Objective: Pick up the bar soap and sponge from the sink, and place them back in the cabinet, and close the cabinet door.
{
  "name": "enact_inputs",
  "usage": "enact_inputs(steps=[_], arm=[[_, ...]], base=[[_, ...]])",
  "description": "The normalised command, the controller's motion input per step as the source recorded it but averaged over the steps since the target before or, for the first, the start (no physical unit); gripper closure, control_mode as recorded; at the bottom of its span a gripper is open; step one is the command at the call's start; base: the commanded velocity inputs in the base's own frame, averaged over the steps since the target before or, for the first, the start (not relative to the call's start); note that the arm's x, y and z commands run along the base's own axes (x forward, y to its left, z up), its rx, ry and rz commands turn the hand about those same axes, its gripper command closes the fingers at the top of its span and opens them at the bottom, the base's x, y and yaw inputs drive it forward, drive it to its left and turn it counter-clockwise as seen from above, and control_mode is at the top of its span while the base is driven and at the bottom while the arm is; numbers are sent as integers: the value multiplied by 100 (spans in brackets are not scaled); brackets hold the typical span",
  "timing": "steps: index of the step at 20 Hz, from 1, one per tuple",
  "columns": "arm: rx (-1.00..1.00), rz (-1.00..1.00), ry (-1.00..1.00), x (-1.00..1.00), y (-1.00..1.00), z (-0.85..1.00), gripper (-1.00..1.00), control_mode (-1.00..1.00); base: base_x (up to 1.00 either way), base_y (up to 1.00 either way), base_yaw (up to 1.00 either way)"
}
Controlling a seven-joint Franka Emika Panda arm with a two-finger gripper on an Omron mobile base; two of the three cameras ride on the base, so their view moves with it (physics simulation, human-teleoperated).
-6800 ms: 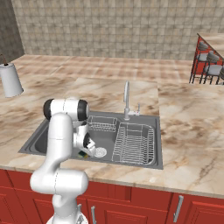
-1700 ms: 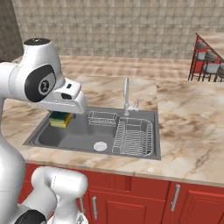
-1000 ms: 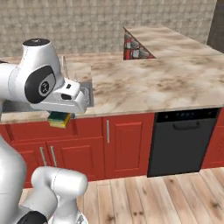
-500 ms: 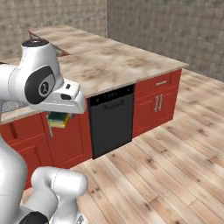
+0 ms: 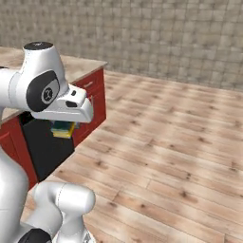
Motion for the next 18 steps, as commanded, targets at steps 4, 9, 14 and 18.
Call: enact_inputs(steps=[4,9,14,18], arm=[[0,0,0,0,0,0,100,100],[0,0,0,0,0,0,100,100],[0,0,0,0,0,0,100,100],[0,0,0,0,0,0,100,100]], base=[[0,0,-73],[0,1,-66],[2,9,-63],[22,26,-50]])
